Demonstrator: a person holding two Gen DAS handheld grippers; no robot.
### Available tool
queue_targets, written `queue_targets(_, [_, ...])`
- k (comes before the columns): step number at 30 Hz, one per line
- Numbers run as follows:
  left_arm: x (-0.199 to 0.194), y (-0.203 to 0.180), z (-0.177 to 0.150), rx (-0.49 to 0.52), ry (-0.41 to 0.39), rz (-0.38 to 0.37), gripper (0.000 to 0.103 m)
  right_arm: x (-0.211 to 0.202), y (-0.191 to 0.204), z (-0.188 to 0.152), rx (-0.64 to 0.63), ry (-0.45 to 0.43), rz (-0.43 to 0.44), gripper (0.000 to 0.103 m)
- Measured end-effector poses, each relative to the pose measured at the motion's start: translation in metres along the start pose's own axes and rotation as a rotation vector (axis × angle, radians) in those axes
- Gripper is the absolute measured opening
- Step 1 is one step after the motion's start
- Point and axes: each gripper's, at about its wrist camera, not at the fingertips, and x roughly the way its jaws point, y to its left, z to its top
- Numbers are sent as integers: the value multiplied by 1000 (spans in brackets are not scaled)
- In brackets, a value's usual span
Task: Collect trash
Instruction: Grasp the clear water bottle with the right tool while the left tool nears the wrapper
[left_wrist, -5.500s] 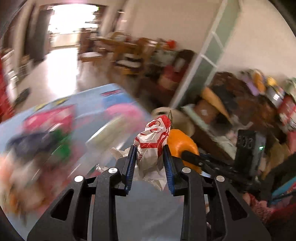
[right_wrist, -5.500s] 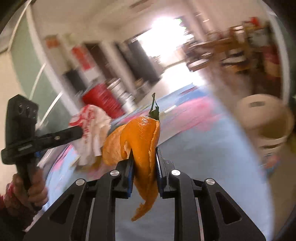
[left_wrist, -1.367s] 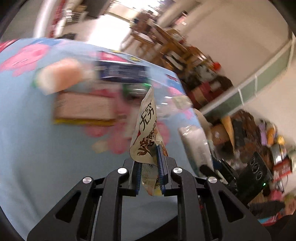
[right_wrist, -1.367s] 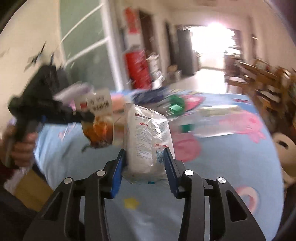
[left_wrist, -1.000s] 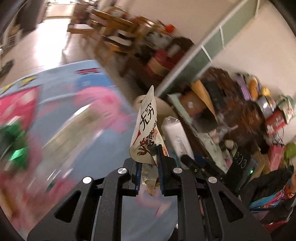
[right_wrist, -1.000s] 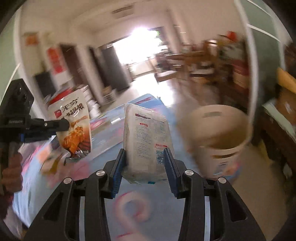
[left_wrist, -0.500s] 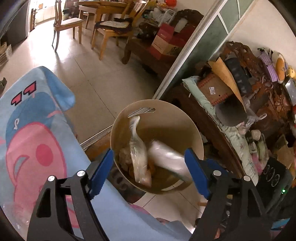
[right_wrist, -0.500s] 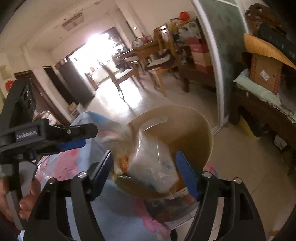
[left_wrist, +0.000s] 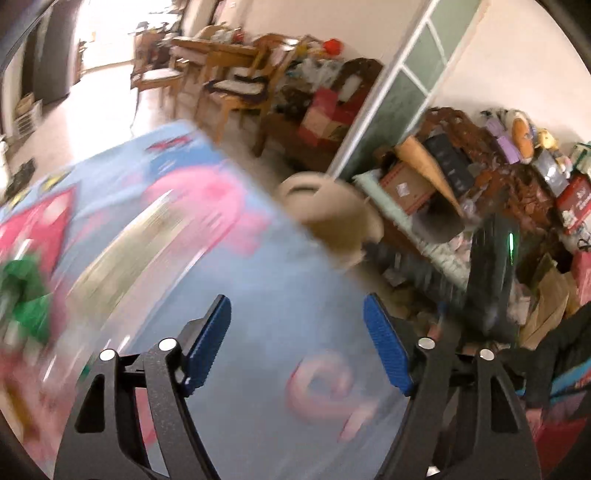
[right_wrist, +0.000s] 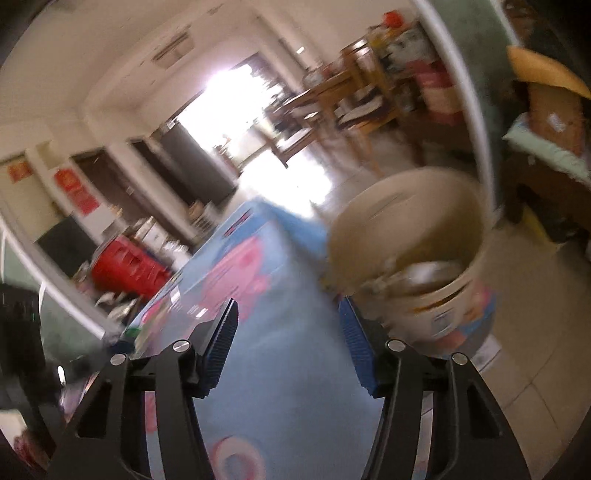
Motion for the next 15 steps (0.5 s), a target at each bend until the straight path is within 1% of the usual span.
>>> queue_targets(1, [-13,13,-15,-21,4,14,67,8,14,-5,-6,33,25,50])
queue_targets(3, [-46,48,-49,-91,-3,62,66,22,39,-12,-15,91,77,46])
queue_targets(5, [-74,79,-75,-160,-17,108,66,36,73,-26,-55,141,120,46])
queue_targets(6, [-87,95,-87,-198,-28,131,66,42,84,-30,-65,163,139,46])
queue_targets(7, [-98,107,-96,-225,-39,150,66,52,100,-37,-69,204,171,46])
queue_targets(9, [-120,134,-116,-289,-71,190,65,66,119,-49,-53,272,208,46])
queue_targets(10, [-126,143,-123,-316,-82,197,65,74,128,-56,-36,306,226,47])
queue_targets(12, [-135,161,-132,-368,-99,179,65,90,144,-71,11,364,259,48])
queue_targets(14, [-137,169,-129,-382,-115,157,62,105,157,-83,79,406,292,49])
queue_targets(15, [-138,172,-128,-385,-125,144,62,110,163,-88,98,417,290,50])
